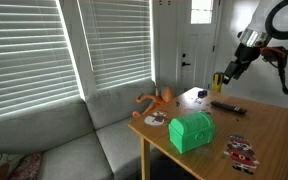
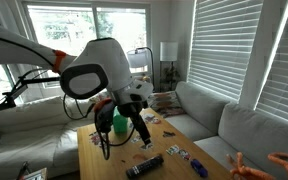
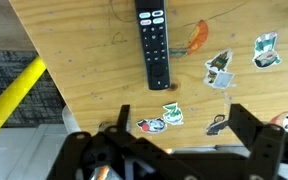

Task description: Pick up the remote and place it right way up on the table

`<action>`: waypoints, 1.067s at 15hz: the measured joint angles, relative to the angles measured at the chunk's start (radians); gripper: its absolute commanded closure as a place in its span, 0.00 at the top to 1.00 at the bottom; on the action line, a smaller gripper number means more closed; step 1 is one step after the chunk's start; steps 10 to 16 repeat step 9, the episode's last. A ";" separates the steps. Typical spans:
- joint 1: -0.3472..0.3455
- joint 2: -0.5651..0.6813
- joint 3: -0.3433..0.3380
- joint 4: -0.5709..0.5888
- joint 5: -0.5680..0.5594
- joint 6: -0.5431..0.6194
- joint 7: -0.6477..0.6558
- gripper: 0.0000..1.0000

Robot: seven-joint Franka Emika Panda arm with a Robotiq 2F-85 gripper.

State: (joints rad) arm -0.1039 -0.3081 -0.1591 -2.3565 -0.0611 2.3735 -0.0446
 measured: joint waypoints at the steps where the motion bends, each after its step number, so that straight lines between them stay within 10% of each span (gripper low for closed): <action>1: 0.000 -0.007 -0.009 0.000 0.013 -0.008 -0.010 1.00; 16: -0.002 -0.019 -0.052 -0.006 0.068 -0.033 -0.073 1.00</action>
